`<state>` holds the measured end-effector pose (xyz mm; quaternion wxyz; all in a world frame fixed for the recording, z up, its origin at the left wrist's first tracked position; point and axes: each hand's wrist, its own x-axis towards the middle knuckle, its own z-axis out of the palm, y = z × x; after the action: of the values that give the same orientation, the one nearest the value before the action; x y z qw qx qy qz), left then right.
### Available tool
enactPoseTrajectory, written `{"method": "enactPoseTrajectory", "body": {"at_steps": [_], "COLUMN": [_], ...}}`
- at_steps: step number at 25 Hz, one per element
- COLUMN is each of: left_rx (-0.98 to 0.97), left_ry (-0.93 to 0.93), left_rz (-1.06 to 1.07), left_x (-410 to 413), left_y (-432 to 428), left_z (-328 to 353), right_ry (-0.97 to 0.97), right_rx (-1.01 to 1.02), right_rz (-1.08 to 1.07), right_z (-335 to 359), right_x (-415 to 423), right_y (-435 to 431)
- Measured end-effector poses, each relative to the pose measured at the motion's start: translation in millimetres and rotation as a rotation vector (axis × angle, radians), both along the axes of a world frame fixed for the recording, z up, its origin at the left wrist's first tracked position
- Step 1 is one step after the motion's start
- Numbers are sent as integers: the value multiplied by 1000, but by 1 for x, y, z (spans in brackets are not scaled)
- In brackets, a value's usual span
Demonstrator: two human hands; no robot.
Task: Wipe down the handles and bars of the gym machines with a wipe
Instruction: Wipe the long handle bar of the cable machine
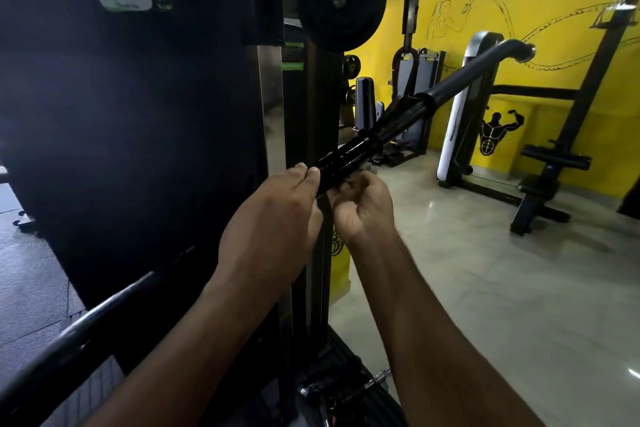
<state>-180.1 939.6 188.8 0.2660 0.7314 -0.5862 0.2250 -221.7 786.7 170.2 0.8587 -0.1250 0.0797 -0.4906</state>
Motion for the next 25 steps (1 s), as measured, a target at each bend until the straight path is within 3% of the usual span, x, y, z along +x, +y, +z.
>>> {"method": "enactPoseTrajectory", "body": {"at_steps": [4,11,18,22,25], "left_rx": [-11,-51,-131,-116,-140], "left_ry": [30,104,117,45,-50], "left_rz": [-50,-112,-201,-202,-163], "left_x": [6,19,-36,-83,-105], "left_y": [-2,-1,-34,-78,-121], "left_z": [0,2,3,16,31], "right_ry": [64,636,908,1025,1149], "right_rx": [-100,-854,-653,-715,-899], "right_rz": [-26,-111,-511,-641,-768], "right_z": [-13,-23,-7,-7,-2], "right_x": [5,-39,-119,-166,-192], "right_y": [22,61,-7,-46,-74]}}
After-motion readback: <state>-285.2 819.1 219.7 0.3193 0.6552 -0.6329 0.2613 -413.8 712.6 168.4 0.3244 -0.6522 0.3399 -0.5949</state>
